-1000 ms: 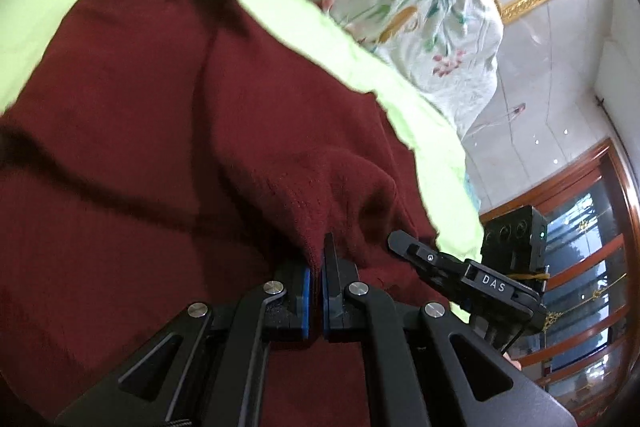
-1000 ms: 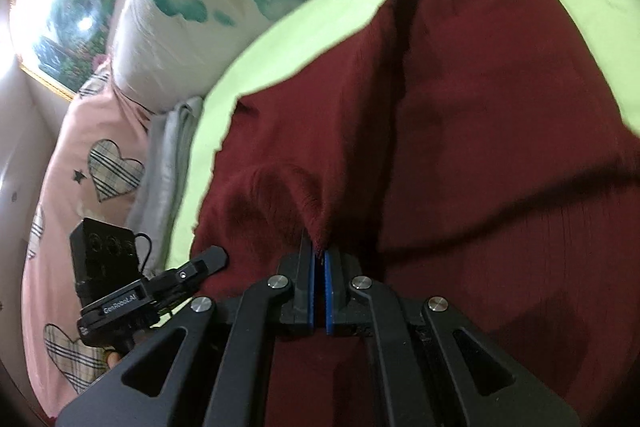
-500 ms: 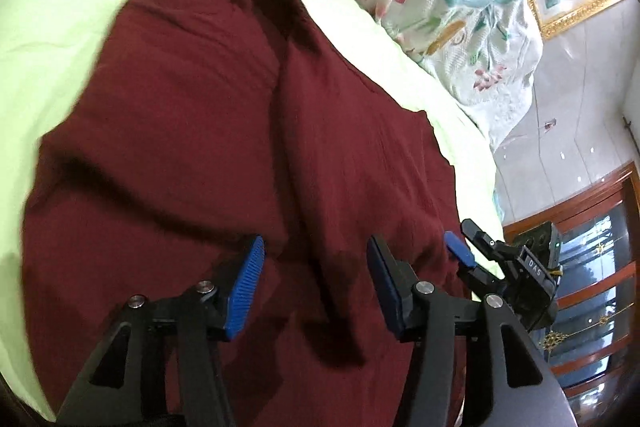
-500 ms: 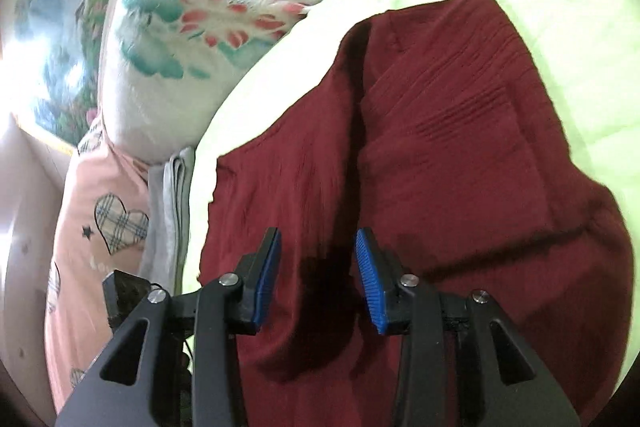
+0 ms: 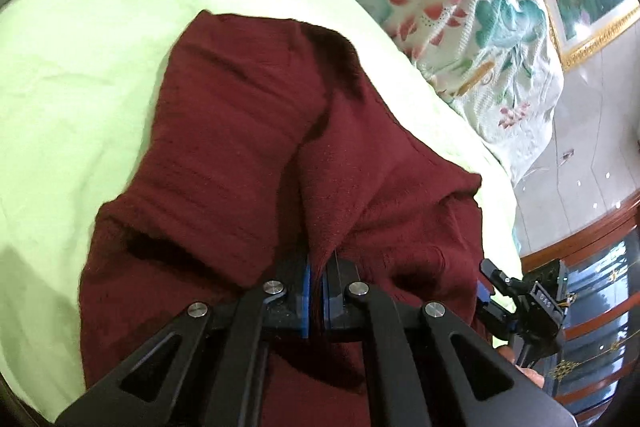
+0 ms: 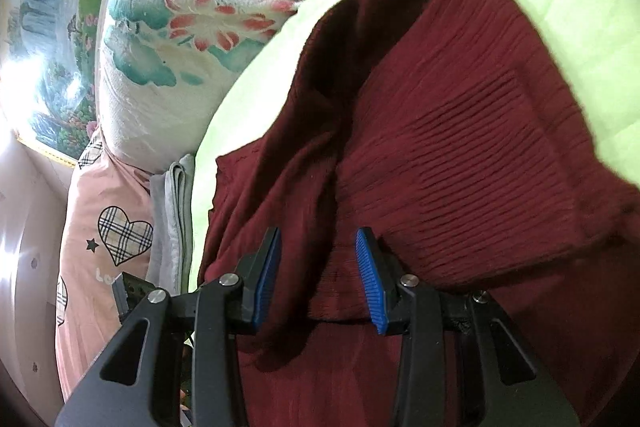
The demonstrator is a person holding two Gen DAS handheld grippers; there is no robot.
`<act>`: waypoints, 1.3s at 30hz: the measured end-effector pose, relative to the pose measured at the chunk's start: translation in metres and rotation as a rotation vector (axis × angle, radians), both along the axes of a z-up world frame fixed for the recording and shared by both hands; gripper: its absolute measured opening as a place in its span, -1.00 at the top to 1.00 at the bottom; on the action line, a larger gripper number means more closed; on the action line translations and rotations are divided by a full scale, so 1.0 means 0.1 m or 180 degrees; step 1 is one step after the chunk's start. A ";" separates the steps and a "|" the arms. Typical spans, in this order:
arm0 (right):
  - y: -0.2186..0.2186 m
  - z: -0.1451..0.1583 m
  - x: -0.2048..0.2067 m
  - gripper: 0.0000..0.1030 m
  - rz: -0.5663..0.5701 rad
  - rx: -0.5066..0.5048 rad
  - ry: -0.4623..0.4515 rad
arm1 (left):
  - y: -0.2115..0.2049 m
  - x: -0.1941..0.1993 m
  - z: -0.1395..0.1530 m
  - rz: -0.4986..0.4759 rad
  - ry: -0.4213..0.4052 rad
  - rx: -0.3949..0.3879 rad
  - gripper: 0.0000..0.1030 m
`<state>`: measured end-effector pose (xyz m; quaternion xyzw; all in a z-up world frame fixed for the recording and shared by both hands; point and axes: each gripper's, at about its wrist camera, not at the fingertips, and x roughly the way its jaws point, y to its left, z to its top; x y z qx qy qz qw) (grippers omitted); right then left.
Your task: Fold large clothes
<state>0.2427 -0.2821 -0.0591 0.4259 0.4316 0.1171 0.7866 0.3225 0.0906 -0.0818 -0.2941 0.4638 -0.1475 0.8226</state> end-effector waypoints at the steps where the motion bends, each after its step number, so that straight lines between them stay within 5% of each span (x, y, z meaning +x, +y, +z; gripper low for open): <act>1: 0.06 -0.02 0.03 0.21 0.0053 0.0000 0.0003 | -0.01 -0.01 0.00 -0.0006 -0.0002 0.0011 0.96; 8: 0.34 -0.15 0.30 0.24 0.0283 -0.0104 0.0091 | -0.17 0.03 0.03 -0.0106 0.0019 0.0144 0.95; 11: 0.37 -0.14 0.37 0.93 0.0330 -0.0129 0.0090 | -0.26 0.07 0.08 -0.0139 0.0025 0.0144 0.95; 17: -0.07 0.51 -0.14 0.93 -0.0117 -0.0188 -0.0816 | -0.49 0.01 0.42 -0.0419 -0.0401 0.0048 0.95; 20: -0.20 0.35 -0.22 0.93 -0.0145 -0.0349 -0.0602 | -0.61 0.03 0.35 -0.0533 -0.0500 0.0016 0.95; 23: -0.34 0.00 -0.22 0.93 -0.0231 -0.0351 -0.0154 | -0.67 0.09 0.14 -0.0585 -0.0297 0.0045 0.95; 27: -0.38 0.02 -0.25 0.86 -0.0235 -0.0240 -0.0106 | -0.66 0.04 0.10 -0.0599 -0.0247 0.0128 0.94; 33: -0.20 0.43 -0.42 0.86 -0.0316 -0.0711 -0.0337 | -0.71 -0.06 0.12 -0.0622 -0.0203 0.0436 0.91; 36: 0.05 0.55 -0.40 0.86 0.0001 -0.0743 -0.0473 | -0.70 -0.12 0.10 -0.0619 -0.0201 0.0454 0.91; 39: 0.32 0.43 -0.29 0.84 0.0390 -0.0895 -0.0292 | -0.69 -0.16 0.08 -0.0598 -0.0206 0.0541 0.77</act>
